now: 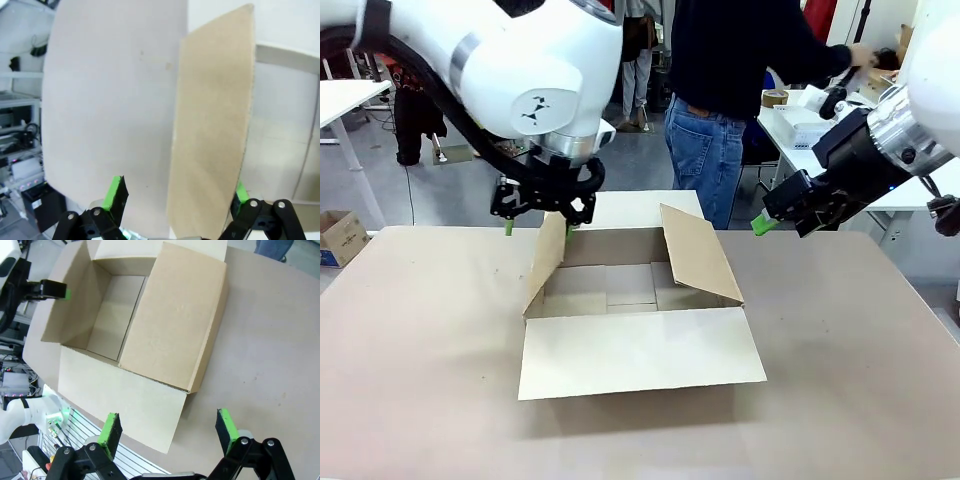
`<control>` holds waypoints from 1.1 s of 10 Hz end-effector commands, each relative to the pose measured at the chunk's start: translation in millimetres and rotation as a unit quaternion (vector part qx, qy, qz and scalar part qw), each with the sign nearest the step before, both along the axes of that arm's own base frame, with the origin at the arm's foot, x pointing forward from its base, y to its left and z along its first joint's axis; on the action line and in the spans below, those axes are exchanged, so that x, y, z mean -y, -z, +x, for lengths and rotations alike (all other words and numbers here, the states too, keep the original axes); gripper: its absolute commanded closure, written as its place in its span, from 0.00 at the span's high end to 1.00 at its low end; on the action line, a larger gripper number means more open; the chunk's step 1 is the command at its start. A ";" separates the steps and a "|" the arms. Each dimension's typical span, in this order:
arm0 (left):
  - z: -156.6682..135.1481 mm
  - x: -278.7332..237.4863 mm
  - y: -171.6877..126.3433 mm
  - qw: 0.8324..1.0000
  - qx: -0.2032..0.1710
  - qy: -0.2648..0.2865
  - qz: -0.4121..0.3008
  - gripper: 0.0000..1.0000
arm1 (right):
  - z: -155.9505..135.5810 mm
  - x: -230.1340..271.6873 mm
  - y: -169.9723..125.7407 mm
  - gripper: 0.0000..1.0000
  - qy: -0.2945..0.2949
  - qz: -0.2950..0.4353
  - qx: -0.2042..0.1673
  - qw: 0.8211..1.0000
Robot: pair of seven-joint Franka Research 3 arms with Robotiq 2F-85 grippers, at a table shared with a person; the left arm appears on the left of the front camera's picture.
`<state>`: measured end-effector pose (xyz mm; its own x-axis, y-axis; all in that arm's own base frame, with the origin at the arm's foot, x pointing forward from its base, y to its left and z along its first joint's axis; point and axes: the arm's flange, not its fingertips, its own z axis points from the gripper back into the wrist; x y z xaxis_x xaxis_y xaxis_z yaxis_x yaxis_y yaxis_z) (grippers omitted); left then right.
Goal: Pack the gift set into the box.
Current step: Place both hands on the side flaps of the Package Box and spread them outward.
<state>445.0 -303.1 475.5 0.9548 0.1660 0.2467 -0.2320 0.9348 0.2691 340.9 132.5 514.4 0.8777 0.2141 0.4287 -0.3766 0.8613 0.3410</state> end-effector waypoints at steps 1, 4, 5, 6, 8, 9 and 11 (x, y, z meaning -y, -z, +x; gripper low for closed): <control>-11.7 -25.0 3.1 0.999 0.023 -0.042 0.014 1.00 | -1.3 -1.9 0.0 1.00 0.014 -0.003 0.001 1.000; -21.1 -63.7 2.0 0.995 0.031 -0.095 -0.008 1.00 | -1.3 -1.9 0.0 1.00 0.014 -0.003 0.001 1.000; -26.8 -86.3 7.2 0.992 0.025 -0.121 -0.024 1.00 | -1.3 -1.9 0.0 1.00 0.014 -0.003 0.001 1.000; -28.4 -103.1 11.8 0.989 0.019 -0.147 -0.031 1.00 | -1.3 -1.9 0.0 1.00 0.014 -0.003 0.001 1.000; -27.7 -139.1 23.7 0.984 0.013 -0.163 -0.065 1.00 | -1.3 -1.9 0.0 1.00 0.014 -0.003 0.001 1.000; -25.2 -154.8 33.4 0.987 0.018 -0.131 -0.095 1.00 | -1.3 -1.9 0.0 1.00 0.014 -0.003 0.001 1.000; -17.9 -191.5 56.7 0.982 0.024 -0.040 -0.186 1.00 | -1.3 -1.9 0.0 1.00 0.014 -0.003 0.001 1.000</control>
<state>433.0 -131.6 433.4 0.8777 0.4138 0.2416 -0.4276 0.9040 0.0052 340.9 132.4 514.3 0.8776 0.2129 0.4294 -0.3763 0.8611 0.3420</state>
